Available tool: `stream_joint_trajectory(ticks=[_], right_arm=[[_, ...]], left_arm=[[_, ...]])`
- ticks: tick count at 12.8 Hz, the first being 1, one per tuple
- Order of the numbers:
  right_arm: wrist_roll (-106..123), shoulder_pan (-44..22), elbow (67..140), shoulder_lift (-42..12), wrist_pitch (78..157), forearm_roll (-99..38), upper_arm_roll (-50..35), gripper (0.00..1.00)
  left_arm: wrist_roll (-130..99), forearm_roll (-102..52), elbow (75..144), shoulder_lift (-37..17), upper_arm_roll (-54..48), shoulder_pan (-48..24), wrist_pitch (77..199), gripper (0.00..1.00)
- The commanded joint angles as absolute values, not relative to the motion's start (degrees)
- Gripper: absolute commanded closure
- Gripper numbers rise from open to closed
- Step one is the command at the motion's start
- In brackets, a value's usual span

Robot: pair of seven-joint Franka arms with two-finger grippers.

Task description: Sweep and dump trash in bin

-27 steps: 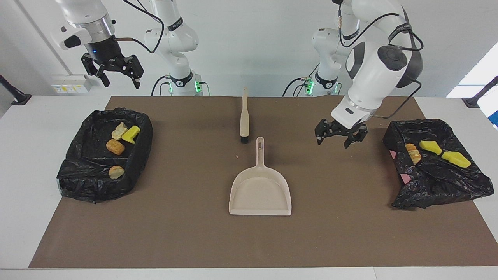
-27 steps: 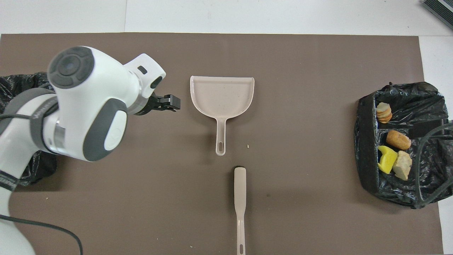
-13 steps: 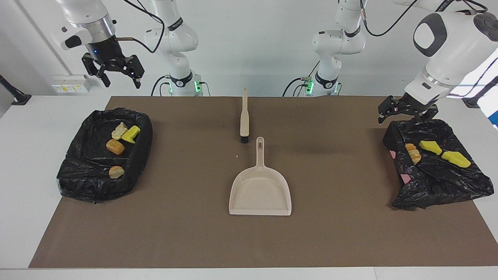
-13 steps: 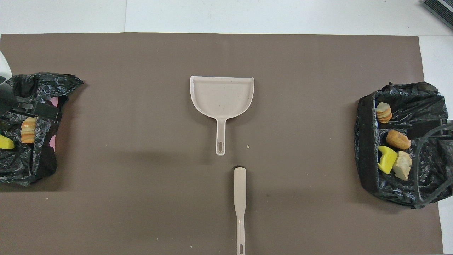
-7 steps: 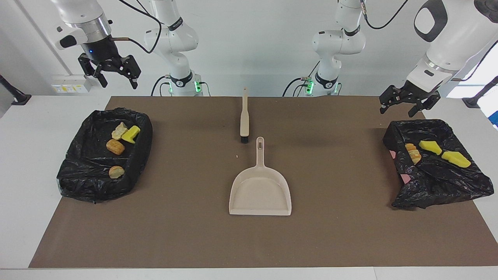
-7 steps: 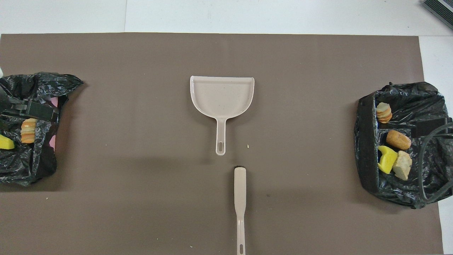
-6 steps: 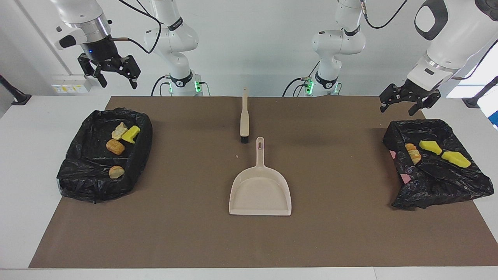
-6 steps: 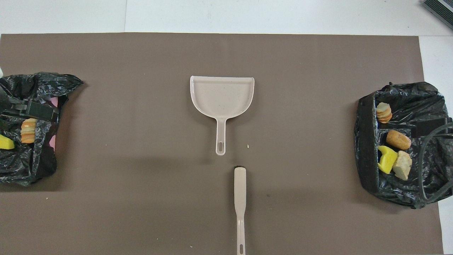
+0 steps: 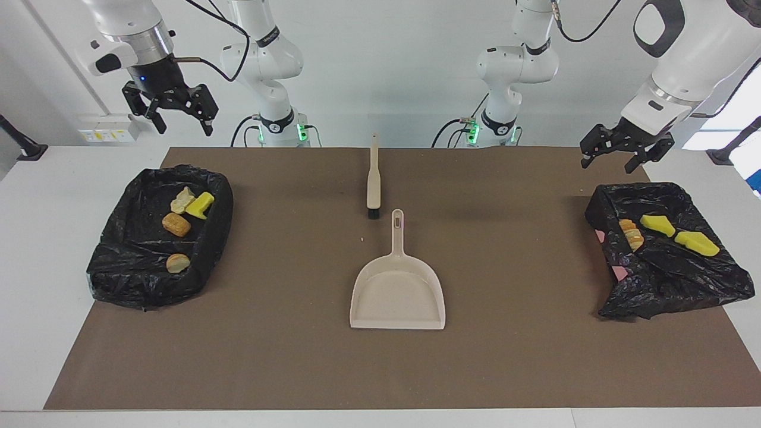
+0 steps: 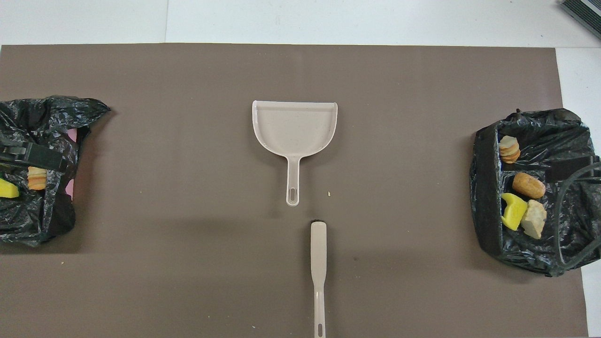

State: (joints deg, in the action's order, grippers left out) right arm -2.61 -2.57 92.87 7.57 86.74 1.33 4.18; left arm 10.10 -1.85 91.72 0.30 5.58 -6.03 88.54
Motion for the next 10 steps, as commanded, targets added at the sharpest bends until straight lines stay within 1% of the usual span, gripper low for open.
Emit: stream_joint_trajectory(ticks=[1,10], right_arm=[[-0.97,-1.49,92.72,7.65,86.84,0.7,3.6,0.0],[-0.62,-1.14,92.64,7.65,87.01,0.97,3.6,0.0]], left_arm=[[9.4,-0.97,91.76,1.14,5.71,-6.5,87.19,0.0],[9.32,-0.97,91.93,1.23,5.71,-6.15,86.84,0.0]])
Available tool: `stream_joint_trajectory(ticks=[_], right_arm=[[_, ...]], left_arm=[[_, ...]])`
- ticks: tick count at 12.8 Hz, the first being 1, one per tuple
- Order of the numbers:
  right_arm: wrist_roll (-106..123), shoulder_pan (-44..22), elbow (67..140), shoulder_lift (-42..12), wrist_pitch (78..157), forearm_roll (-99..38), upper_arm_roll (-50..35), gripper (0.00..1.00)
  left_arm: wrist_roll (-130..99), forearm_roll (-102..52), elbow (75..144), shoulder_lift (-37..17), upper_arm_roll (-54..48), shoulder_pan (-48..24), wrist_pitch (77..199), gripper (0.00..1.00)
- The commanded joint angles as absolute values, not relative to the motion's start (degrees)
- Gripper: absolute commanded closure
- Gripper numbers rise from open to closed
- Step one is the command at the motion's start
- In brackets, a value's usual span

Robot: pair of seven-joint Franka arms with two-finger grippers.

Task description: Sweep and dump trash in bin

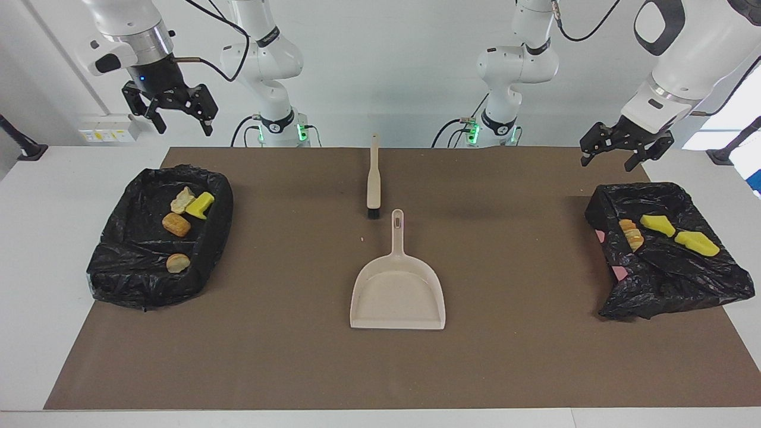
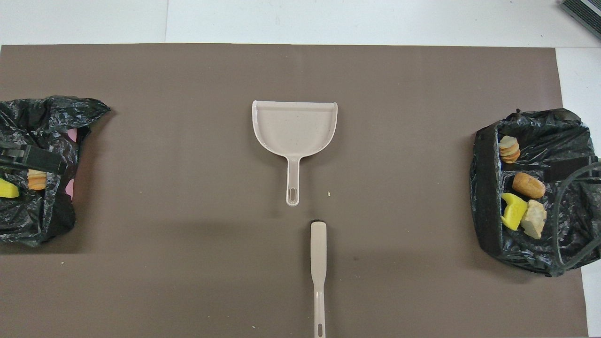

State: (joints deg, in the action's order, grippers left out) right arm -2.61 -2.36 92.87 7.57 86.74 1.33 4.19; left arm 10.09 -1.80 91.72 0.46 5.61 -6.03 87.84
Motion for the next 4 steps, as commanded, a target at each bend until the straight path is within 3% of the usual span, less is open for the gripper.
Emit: stream_joint_trajectory(ticks=[1,4], right_arm=[[-0.62,-1.14,92.72,7.65,87.1,0.97,3.6,0.0],[-0.62,-1.14,92.99,7.82,87.45,0.97,3.6,0.0]], left_arm=[[9.32,-0.97,91.93,1.23,5.71,-6.15,86.84,0.0],[9.32,-1.05,92.11,1.32,5.71,-6.15,86.84,0.0]])
